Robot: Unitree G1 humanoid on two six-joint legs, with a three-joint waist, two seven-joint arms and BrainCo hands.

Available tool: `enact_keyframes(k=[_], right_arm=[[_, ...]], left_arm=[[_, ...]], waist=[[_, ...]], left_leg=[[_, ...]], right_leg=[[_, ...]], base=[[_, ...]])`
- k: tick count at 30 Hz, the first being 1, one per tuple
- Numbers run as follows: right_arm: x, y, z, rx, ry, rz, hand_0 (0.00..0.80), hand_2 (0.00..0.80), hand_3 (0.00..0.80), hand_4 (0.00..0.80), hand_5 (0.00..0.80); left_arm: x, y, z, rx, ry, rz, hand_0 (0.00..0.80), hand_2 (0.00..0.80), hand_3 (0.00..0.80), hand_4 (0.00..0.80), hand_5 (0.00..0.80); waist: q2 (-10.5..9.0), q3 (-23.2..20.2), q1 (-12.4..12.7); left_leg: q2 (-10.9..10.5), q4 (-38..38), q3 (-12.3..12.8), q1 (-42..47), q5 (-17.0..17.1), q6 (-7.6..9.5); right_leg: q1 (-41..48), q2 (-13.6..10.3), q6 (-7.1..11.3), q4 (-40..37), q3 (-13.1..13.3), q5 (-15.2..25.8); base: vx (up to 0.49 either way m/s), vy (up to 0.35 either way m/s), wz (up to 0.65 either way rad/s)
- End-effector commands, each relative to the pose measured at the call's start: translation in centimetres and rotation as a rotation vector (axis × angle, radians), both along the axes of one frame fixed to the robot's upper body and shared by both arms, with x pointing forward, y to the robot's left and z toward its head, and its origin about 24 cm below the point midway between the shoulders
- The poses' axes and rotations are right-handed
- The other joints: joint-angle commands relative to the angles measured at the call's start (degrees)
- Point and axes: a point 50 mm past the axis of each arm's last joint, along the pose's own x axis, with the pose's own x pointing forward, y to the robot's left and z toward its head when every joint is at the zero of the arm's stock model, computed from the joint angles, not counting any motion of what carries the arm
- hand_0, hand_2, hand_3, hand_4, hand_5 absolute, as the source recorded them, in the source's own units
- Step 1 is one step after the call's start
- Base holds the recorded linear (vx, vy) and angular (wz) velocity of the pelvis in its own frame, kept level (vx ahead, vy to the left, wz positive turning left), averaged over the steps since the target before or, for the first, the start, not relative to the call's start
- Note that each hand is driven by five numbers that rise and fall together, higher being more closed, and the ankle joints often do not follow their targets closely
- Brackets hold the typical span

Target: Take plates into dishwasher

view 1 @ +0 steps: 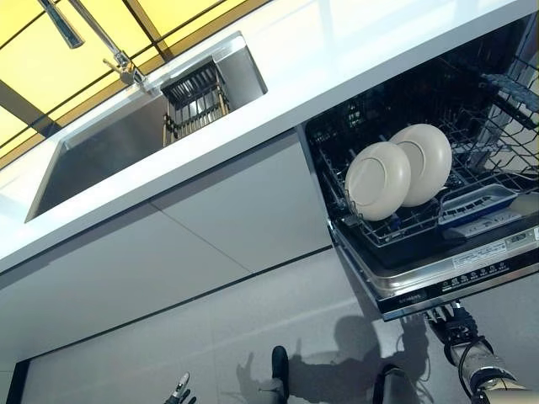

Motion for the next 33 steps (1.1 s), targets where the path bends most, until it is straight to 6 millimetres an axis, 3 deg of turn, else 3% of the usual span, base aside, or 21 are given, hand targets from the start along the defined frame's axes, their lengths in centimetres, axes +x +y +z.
enact_keyframes(k=[1, 3, 10, 13, 16, 18, 24, 26, 29, 30, 33], right_arm=[[7.4, 3.5, 17.1, -0.127, -0.767, 0.226, 0.000, 0.000, 0.000, 0.000, 0.000], [7.8, 4.8, 18.5, -0.137, -0.831, 0.271, 0.000, 0.000, 0.000, 0.000, 0.000], [8.2, 5.8, 20.5, -0.149, -0.882, 0.300, 0.000, 0.000, 0.000, 0.000, 0.000], [8.3, 5.1, 22.3, -0.143, -0.904, 0.257, 0.000, 0.000, 0.000, 0.000, 0.000], [8.3, 4.9, 22.5, -0.144, -0.901, 0.244, 0.000, 0.000, 0.000, 0.000, 0.000], [8.1, 3.9, 23.1, -0.143, -0.916, 0.186, 0.000, 0.000, 0.000, 0.000, 0.000], [7.8, 2.4, 22.4, -0.213, -0.782, 0.111, 0.000, 0.000, 0.000, 0.000, 0.000], [7.8, 2.0, 21.2, -0.239, -0.667, 0.092, 0.000, 0.000, 0.000, 0.000, 0.000], [7.2, 1.0, 16.1, -0.303, -0.380, 0.102, 0.000, 0.000, 0.000, 0.000, 0.000], [7.2, 1.0, 16.1, -0.303, -0.380, 0.102, 0.000, 0.000, 0.000, 0.000, 0.000], [4.2, 0.5, 6.6, -0.335, 0.005, 0.163, 0.000, 0.000, 0.000, 0.000, 0.000]], left_arm=[[0.3, 0.8, 0.5, 0.013, -0.028, -0.020, 0.000, 0.000, 0.000, 0.000, 0.000], [0.3, 0.8, 0.5, 0.017, -0.017, -0.036, 0.000, 0.000, 0.000, 0.000, 0.000], [0.3, 0.7, 0.5, 0.020, -0.012, -0.050, 0.000, 0.000, 0.000, 0.000, 0.000], [-0.5, 0.8, 0.0, 0.025, 0.025, -0.066, 0.000, 0.000, 0.000, 0.000, 0.000], [-0.7, 0.9, 0.0, 0.025, 0.030, -0.063, 0.000, 0.000, 0.000, 0.000, 0.000], [-1.5, 1.5, -0.2, 0.038, 0.037, -0.057, 0.000, 0.000, 0.000, 0.000, 0.000], [-2.5, 3.0, -0.1, 0.080, 0.062, -0.057, 0.000, 0.000, 0.000, 0.000, 0.000], [-2.7, 3.4, -0.1, 0.096, 0.069, -0.062, 0.000, 0.000, 0.000, 0.000, 0.000], [-2.8, 3.7, -0.1, 0.119, 0.070, -0.066, 0.000, 0.000, 0.000, 0.000, 0.000], [-2.8, 3.7, -0.1, 0.119, 0.070, -0.066, 0.000, 0.000, 0.000, 0.000, 0.000], [-2.9, 3.2, -0.4, 0.135, 0.086, -0.067, 0.000, 0.000, 0.000, 0.000, 0.000]], waist=[[0.57, 1.6, 0.7], [0.11, 1.1, 1.0], [-0.53, -0.1, 2.0], [-1.08, -2.1, 4.2], [-1.11, -2.3, 4.6], [-1.66, -3.3, 6.4], [-4.04, -4.3, 8.6], [-5.10, -4.6, 8.8], [-7.83, -5.2, 8.8], [-7.83, -5.2, 8.8], [-11.50, -7.4, 7.9]], left_leg=[[-4.0, 1.4, -0.4, -2.8, 5.2, 1.67], [-3.9, 0.5, -0.7, -1.7, 5.4, 1.73], [-3.7, -1.4, -1.2, 0.2, 5.1, 1.97], [-3.7, -4.5, -2.1, 2.7, 5.2, 2.07], [-3.7, -5.3, -2.3, 3.2, 5.2, 2.11], [-3.8, -8.1, -3.1, 4.9, 5.2, 2.34], [-4.2, -9.0, -4.6, 6.1, 4.7, 2.83], [-4.0, -9.5, -5.0, 6.6, 4.7, 2.83], [-3.0, -11.4, -5.6, 8.2, 5.0, 2.65], [-3.0, -11.4, -5.6, 8.2, 5.0, 2.65], [-1.4, -13.7, -5.2, 10.3, 6.2, 2.20]], right_leg=[[9.7, 1.0, -2.57, -3.1, -4.0, -2.8], [11.2, 1.1, -2.50, -4.2, -4.6, -2.4], [13.6, 0.8, -2.19, -5.8, -5.6, -1.9], [18.3, 0.5, -1.68, -9.4, -7.9, -0.9], [19.1, 0.4, -1.51, -10.2, -8.3, -0.5], [22.1, 0.4, -0.81, -13.5, -9.8, 0.8], [25.6, 0.7, -0.35, -16.3, -12.5, 1.6], [26.8, 0.9, -0.08, -17.8, -13.0, 2.3], [29.6, 2.1, 0.79, -22.8, -13.2, 5.1], [29.6, 2.1, 0.79, -22.8, -13.2, 5.1], [35.5, 3.7, 1.81, -31.3, -12.6, 8.6]], base=[[0.064, 0.011, -0.02], [0.068, 0.007, 0.00], [0.078, 0.009, 0.08], [0.234, -0.011, 0.22], [0.095, -0.005, 0.25], [0.201, -0.051, 0.23], [0.146, -0.071, 0.54], [0.056, -0.035, 0.41], [0.105, -0.057, 0.13], [0.112, -0.063, 0.13], [0.192, -0.038, 0.11]])
